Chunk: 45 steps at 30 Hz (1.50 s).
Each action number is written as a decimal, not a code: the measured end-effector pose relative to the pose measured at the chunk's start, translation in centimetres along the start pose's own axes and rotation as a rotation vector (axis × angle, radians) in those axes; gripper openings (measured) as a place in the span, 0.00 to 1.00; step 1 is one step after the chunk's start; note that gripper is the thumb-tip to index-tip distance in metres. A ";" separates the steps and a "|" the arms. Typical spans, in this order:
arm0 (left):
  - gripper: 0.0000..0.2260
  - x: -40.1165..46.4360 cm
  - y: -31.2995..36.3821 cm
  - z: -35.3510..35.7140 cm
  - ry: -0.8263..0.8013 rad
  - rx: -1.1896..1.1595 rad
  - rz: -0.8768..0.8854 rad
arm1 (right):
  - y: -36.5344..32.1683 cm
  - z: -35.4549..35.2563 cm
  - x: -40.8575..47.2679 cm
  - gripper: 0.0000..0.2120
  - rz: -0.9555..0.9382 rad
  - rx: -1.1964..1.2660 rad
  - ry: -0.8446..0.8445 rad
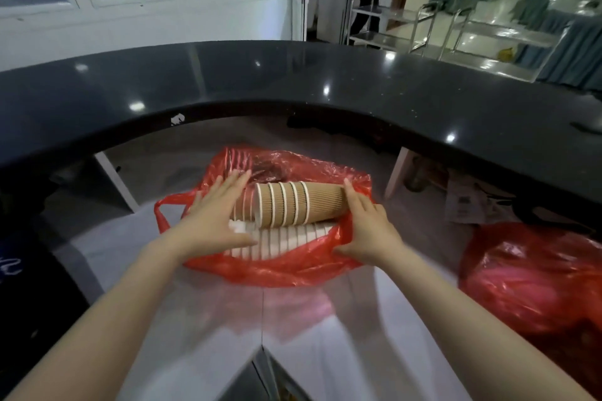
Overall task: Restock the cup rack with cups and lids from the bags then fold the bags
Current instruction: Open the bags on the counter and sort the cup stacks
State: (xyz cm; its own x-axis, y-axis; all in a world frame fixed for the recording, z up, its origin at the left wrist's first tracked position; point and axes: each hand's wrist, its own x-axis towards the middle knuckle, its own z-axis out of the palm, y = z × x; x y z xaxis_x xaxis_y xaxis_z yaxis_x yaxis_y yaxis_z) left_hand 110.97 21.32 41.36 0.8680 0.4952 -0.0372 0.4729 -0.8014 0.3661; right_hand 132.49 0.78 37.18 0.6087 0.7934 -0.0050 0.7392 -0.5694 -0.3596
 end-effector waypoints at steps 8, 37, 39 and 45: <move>0.35 -0.1 12.1 0.7 0.122 -0.209 0.365 | 1.9 -6.4 -7.0 0.31 -0.130 -0.025 0.206; 0.23 -0.7 38.5 18.6 -0.024 -0.404 0.397 | 21.8 -11.3 -23.4 0.19 0.258 0.037 0.175; 0.25 -1.1 38.1 19.1 -0.131 -0.363 0.413 | 21.9 -11.4 -23.8 0.19 0.239 0.053 0.174; 0.19 -2.0 37.4 19.9 -0.118 -0.408 0.335 | 22.4 -11.7 -24.3 0.27 0.153 0.113 0.237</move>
State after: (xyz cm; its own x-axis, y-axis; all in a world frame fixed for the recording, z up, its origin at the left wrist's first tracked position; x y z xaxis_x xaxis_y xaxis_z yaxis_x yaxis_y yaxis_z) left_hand 130.00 -16.34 36.59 0.9834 0.1753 0.0477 0.0908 -0.7017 0.7067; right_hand 137.62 -33.75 40.15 0.7709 0.6200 0.1463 0.6048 -0.6403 -0.4735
